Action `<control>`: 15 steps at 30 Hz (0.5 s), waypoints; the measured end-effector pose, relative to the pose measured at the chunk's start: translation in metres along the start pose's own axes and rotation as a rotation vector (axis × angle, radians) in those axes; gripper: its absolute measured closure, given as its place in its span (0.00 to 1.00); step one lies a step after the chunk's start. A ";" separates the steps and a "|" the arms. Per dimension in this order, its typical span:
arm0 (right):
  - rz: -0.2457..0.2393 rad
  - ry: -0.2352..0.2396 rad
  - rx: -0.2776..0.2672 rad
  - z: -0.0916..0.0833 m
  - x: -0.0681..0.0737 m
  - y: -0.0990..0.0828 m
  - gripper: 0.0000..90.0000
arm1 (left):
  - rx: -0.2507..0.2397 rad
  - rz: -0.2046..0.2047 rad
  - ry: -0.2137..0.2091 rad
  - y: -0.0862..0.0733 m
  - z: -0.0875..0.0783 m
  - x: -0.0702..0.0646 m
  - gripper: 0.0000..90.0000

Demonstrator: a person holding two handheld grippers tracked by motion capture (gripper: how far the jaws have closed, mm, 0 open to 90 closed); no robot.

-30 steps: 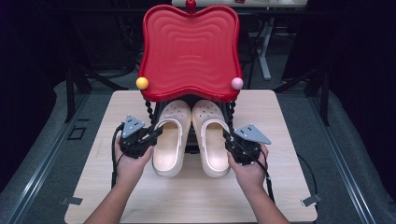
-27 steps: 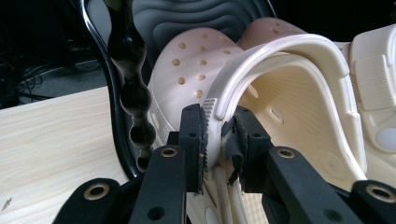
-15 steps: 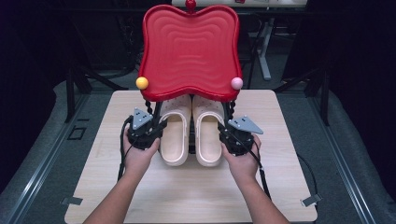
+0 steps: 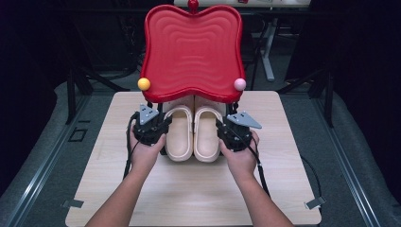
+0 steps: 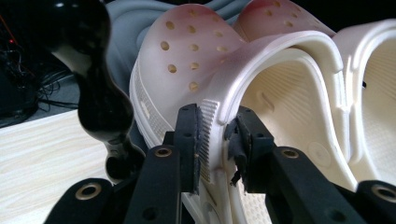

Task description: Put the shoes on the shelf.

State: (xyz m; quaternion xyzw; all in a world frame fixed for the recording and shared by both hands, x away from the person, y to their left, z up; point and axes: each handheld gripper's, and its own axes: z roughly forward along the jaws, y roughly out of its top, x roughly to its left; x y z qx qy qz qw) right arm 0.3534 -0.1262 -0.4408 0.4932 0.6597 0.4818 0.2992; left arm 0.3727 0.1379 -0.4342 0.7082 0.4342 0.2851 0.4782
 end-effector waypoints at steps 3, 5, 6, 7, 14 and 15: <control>-0.012 0.009 0.001 0.001 0.002 -0.002 0.75 | -0.010 -0.004 -0.003 -0.002 -0.001 0.001 0.79; -0.029 0.008 0.002 0.001 0.003 -0.003 0.75 | -0.015 -0.026 -0.014 -0.003 -0.001 0.003 0.77; -0.029 0.012 0.003 0.001 0.004 -0.003 0.75 | -0.014 -0.033 -0.018 -0.004 -0.001 0.003 0.76; -0.031 0.014 0.002 0.001 0.004 -0.003 0.74 | -0.012 -0.037 -0.018 -0.005 0.000 0.003 0.74; -0.037 0.023 0.004 0.001 0.001 -0.005 0.70 | -0.018 -0.049 -0.033 -0.010 0.002 0.002 0.64; -0.044 0.024 0.007 0.000 0.000 -0.005 0.69 | -0.016 -0.049 -0.037 -0.010 0.001 0.002 0.62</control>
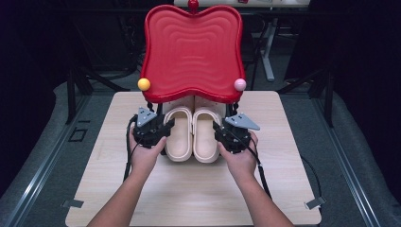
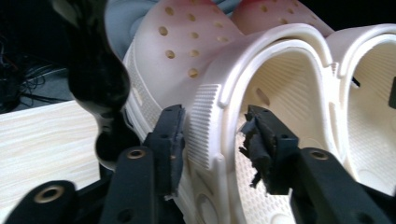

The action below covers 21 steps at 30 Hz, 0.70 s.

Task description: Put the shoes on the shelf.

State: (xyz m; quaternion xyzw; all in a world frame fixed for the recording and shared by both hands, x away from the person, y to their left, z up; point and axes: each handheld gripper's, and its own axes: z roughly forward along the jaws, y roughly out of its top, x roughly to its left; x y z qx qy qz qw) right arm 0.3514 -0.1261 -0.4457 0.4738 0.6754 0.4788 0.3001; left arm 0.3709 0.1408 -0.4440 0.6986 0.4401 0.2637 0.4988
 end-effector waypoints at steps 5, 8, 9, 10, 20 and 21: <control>-0.008 0.009 0.003 0.000 -0.002 -0.005 0.66 | -0.009 0.007 0.002 -0.001 0.000 -0.001 0.57; -0.015 0.010 0.003 -0.002 -0.002 -0.006 0.66 | -0.005 0.010 -0.007 -0.002 -0.003 -0.003 0.57; -0.017 0.011 -0.001 -0.003 -0.002 -0.006 0.65 | -0.003 0.011 -0.010 -0.002 -0.003 -0.003 0.56; -0.021 0.011 -0.003 -0.004 -0.002 -0.006 0.65 | -0.002 0.014 -0.011 -0.002 -0.003 -0.003 0.56; -0.060 0.027 -0.024 -0.021 -0.001 -0.007 0.63 | -0.006 0.024 -0.018 -0.005 -0.019 -0.005 0.56; -0.068 0.031 -0.027 -0.024 0.000 -0.007 0.63 | -0.003 0.024 -0.020 -0.006 -0.021 -0.005 0.56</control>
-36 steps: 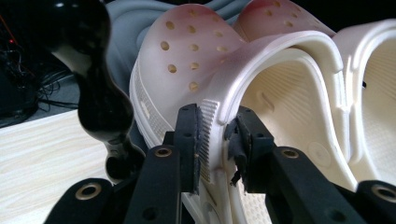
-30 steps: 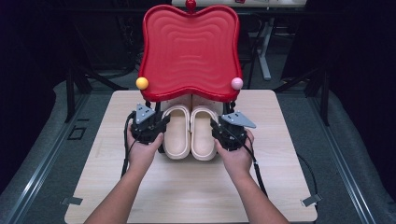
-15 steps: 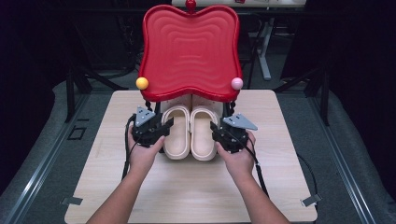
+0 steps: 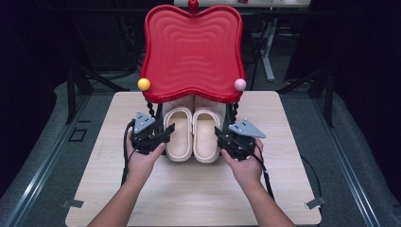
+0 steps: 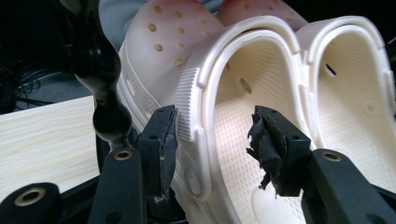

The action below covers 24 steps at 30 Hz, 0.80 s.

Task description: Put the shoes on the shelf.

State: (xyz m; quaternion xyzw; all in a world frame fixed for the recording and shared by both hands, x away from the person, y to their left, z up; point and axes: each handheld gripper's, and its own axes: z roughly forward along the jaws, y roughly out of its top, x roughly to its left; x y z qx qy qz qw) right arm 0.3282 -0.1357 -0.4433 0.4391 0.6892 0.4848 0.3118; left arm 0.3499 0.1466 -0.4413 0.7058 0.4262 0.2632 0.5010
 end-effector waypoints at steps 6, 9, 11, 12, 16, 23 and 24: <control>-0.032 0.006 0.000 -0.009 0.004 0.000 0.63 | -0.012 0.004 -0.013 -0.006 -0.012 -0.001 0.56; -0.052 0.013 0.005 -0.015 0.006 -0.002 0.63 | -0.012 0.002 -0.020 -0.010 -0.019 -0.002 0.56; -0.055 0.027 0.011 -0.019 0.008 -0.004 0.63 | -0.012 0.009 -0.026 -0.013 -0.023 -0.002 0.56; -0.060 0.032 0.015 -0.022 0.009 -0.006 0.64 | -0.010 0.014 -0.029 -0.015 -0.025 -0.003 0.56; -0.086 0.054 0.028 -0.032 0.014 -0.013 0.68 | -0.007 0.010 -0.040 -0.023 -0.032 -0.003 0.59; -0.101 0.091 0.050 -0.049 0.021 -0.029 0.77 | 0.014 0.025 -0.074 -0.037 -0.048 -0.011 0.64; -0.106 0.101 0.061 -0.052 0.022 -0.031 0.78 | 0.014 0.029 -0.079 -0.040 -0.050 -0.012 0.65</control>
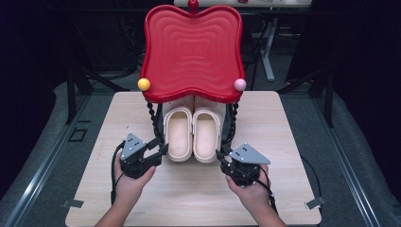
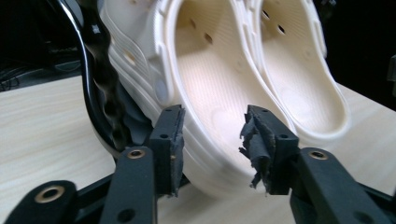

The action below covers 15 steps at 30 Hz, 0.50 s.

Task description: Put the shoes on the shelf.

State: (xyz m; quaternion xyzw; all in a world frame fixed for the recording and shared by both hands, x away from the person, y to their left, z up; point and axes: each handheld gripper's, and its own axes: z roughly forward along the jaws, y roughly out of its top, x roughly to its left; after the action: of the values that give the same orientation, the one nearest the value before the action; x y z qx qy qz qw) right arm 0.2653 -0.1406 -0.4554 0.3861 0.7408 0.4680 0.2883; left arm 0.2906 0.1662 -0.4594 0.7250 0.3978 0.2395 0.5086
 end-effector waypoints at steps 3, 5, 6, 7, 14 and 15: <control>-0.010 0.021 0.012 -0.004 0.004 -0.007 0.81 | 0.005 -0.001 -0.010 -0.006 -0.007 -0.003 0.69; -0.011 0.033 0.013 -0.006 0.006 -0.011 0.82 | 0.009 -0.004 -0.015 -0.011 -0.011 -0.004 0.71; -0.007 0.040 0.017 -0.007 0.007 -0.014 0.82 | 0.011 -0.007 -0.015 -0.012 -0.012 -0.004 0.71; -0.007 0.043 0.016 -0.007 0.007 -0.014 0.82 | 0.009 -0.008 -0.017 -0.015 -0.013 -0.005 0.72; 0.010 0.096 0.048 -0.004 0.014 -0.028 0.83 | 0.043 0.007 -0.058 -0.036 -0.013 -0.010 0.82; 0.002 0.096 0.055 -0.003 0.015 -0.030 0.84 | 0.053 0.014 -0.062 -0.038 -0.012 -0.011 0.83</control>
State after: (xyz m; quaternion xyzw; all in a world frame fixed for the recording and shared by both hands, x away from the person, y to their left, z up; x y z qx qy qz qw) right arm 0.2459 -0.1370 -0.4829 0.3717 0.7659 0.4658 0.2414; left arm 0.2628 0.1705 -0.4900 0.7482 0.3830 0.2098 0.4995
